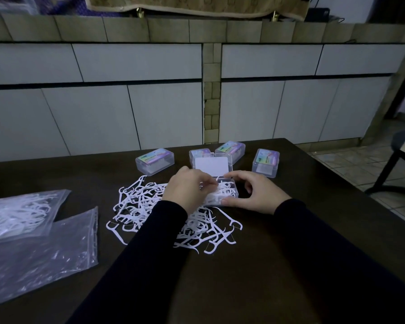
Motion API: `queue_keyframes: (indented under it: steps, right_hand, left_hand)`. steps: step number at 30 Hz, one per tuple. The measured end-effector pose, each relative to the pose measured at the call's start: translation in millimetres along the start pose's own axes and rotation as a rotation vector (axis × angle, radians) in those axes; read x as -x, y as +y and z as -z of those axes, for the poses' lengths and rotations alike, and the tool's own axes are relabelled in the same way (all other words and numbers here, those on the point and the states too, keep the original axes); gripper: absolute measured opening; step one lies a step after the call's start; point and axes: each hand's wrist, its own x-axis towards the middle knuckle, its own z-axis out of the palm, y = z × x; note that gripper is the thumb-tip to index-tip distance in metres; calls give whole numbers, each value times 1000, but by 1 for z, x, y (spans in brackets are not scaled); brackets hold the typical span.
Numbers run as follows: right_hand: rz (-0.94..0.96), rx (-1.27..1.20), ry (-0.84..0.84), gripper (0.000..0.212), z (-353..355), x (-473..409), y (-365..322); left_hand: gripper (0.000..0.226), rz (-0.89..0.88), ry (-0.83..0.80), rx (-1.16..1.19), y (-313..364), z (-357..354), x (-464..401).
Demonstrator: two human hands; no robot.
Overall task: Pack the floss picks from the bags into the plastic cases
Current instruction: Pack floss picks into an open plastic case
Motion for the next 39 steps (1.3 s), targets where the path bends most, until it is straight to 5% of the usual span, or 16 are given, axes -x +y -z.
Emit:
queue_keyframes:
  steps: [14, 26, 30, 34, 39]
  right_hand:
    - [-4, -6, 4, 70, 0, 1, 1]
    - [6, -8, 4, 72, -1, -1, 3]
    - [12, -6, -1, 70, -1, -2, 4]
    - [39, -24, 7, 69, -3, -5, 9]
    - [41, -33, 14, 68, -3, -4, 8]
  left_hand:
    - [22, -47, -24, 16, -7, 5, -9]
    - [11, 78, -134, 61, -18, 27, 2]
    - [22, -81, 35, 15, -2, 21, 3]
    - [29, -264, -83, -39, 19, 5, 0]
    - [29, -237, -110, -65, 7, 1, -2]
